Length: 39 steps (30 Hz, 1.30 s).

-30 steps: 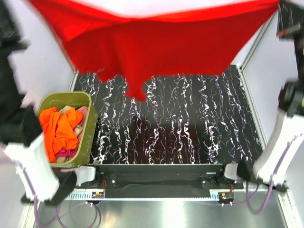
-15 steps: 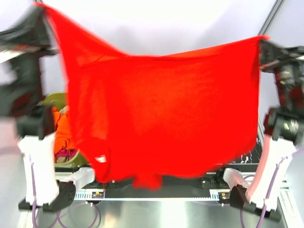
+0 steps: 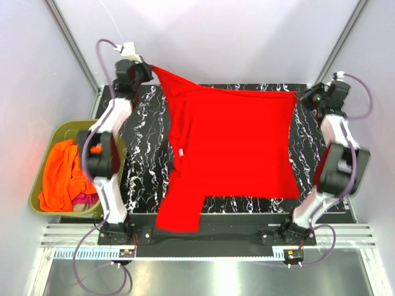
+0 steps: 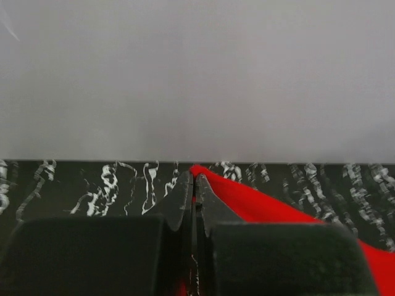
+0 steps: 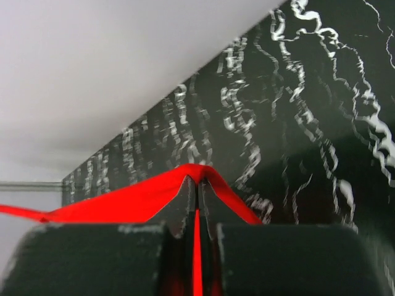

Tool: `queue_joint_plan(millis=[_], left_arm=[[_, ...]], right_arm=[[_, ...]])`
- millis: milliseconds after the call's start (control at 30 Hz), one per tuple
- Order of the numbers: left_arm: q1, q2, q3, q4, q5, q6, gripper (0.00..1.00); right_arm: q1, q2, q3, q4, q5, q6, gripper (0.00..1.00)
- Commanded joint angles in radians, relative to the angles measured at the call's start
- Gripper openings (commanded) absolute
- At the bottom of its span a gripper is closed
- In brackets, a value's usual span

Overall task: Fold and stack the t-shirts
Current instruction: Flatten the tshirt out

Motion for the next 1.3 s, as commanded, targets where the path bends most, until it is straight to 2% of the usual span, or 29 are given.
queue_joint_plan(millis=[0,67,167,367,467,600,767,1033,1267], left_arm=[[0.014,0.198,0.245,0.055,0.045,-0.021,0.0],[0.014,0.333,0.383,0.001,0.073,-0.027,0.0],[0.014,0.439,0.475,-0.013,0.091,-0.054,0.0],[0.014,0.445,0.419,0.061,0.105,-0.166,0.0],[0.008,0.38,0.335,0.105,0.111,-0.205,0.0],[-0.001,0.277,0.322,0.11,0.116,-0.183,0.0],[-0.011,0.154,0.469,-0.023,0.136,-0.127,0.0],[-0.009,-0.194,0.467,-0.161,0.097,-0.096,0.0],[0.003,-0.489,0.448,-0.247,0.033,-0.061,0.0]], right_arm=[[-0.002,0.184,0.179,0.112,-0.023,-0.005,0.0],[-0.002,0.327,0.317,0.034,-0.015,-0.034,0.0],[-0.002,0.453,0.429,-0.02,-0.006,-0.056,0.0],[0.0,0.551,0.477,-0.039,-0.009,-0.027,0.0],[0.001,0.542,0.476,-0.04,-0.017,-0.024,0.0],[0.006,0.472,0.467,-0.043,-0.018,-0.034,0.0],[0.02,0.289,0.491,-0.112,0.025,-0.045,0.0],[0.023,-0.059,0.558,-0.258,0.117,-0.085,0.0],[0.021,-0.366,0.545,-0.289,0.17,-0.126,0.0]])
